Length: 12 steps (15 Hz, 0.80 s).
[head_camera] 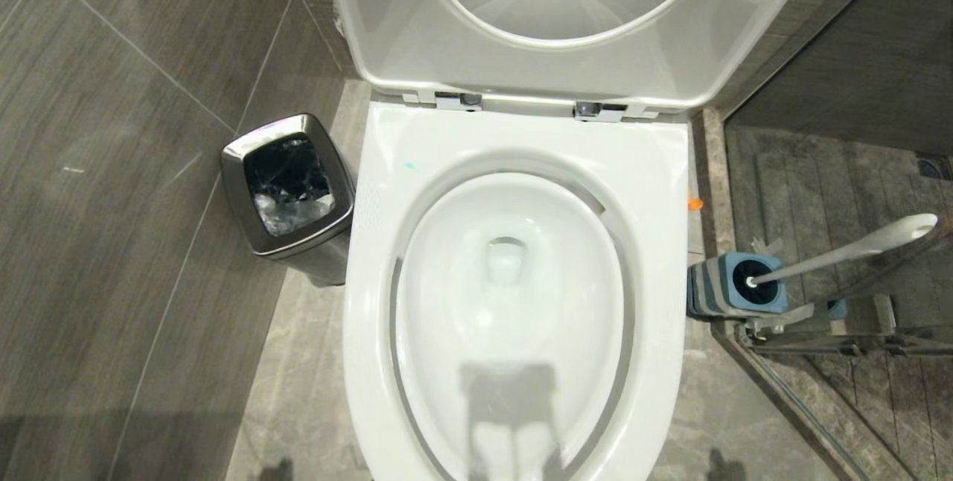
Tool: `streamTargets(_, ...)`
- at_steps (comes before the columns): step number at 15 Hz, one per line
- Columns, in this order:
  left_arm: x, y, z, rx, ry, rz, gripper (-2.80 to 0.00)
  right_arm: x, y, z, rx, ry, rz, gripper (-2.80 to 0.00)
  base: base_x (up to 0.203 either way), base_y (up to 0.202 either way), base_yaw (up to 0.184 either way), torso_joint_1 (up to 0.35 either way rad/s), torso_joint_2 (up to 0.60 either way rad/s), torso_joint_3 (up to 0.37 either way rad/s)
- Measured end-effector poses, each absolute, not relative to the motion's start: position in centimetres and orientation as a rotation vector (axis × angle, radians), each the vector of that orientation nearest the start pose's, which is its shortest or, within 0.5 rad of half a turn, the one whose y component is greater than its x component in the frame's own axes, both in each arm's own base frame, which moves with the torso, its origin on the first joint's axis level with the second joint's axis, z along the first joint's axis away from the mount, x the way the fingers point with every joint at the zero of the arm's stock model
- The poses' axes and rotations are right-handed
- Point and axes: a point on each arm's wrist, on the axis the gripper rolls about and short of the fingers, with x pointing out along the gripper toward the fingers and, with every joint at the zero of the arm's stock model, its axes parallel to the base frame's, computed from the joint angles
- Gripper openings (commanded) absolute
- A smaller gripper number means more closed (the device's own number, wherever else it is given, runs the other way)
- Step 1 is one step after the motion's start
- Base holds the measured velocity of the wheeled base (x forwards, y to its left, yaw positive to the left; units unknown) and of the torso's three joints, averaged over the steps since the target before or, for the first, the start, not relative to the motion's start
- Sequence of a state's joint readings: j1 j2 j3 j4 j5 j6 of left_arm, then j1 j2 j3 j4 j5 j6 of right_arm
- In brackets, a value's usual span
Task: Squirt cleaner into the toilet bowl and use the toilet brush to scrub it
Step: Pour in the cleaning agent
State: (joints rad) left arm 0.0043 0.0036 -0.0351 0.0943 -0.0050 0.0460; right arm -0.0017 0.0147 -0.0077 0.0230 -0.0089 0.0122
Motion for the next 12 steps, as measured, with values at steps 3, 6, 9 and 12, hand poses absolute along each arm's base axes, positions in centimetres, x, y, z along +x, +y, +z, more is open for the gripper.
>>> streamTargets(3,-2.55,-0.02,7.56,0.046,0.063,-0.002,-2.8,-2.22,-0.02,7.56,0.012,0.031,-0.011,-2.8,0.0,0.0,0.0,0.001,0.0,-0.179)
streamTargets(6,-2.55,-0.02,7.56,0.046,0.063,-0.001,-2.8,-2.22,-0.02,7.56,0.012,0.031,-0.011,-2.8,0.0,0.0,0.0,0.0,0.0,-0.044)
streamTargets(9,-2.55,-0.02,7.56,0.046,0.063,-0.001,-2.8,-2.22,-0.02,7.56,0.012,0.031,-0.011,-2.8,0.0,0.0,0.0,0.0,0.0,0.0)
streamTargets(12,-2.55,-0.02,7.56,0.045,0.063,-0.002,-2.8,-2.24,-0.02,7.56,0.012,0.029,-0.011,-2.8,0.0,0.0,0.0,0.0,0.0,0.0)
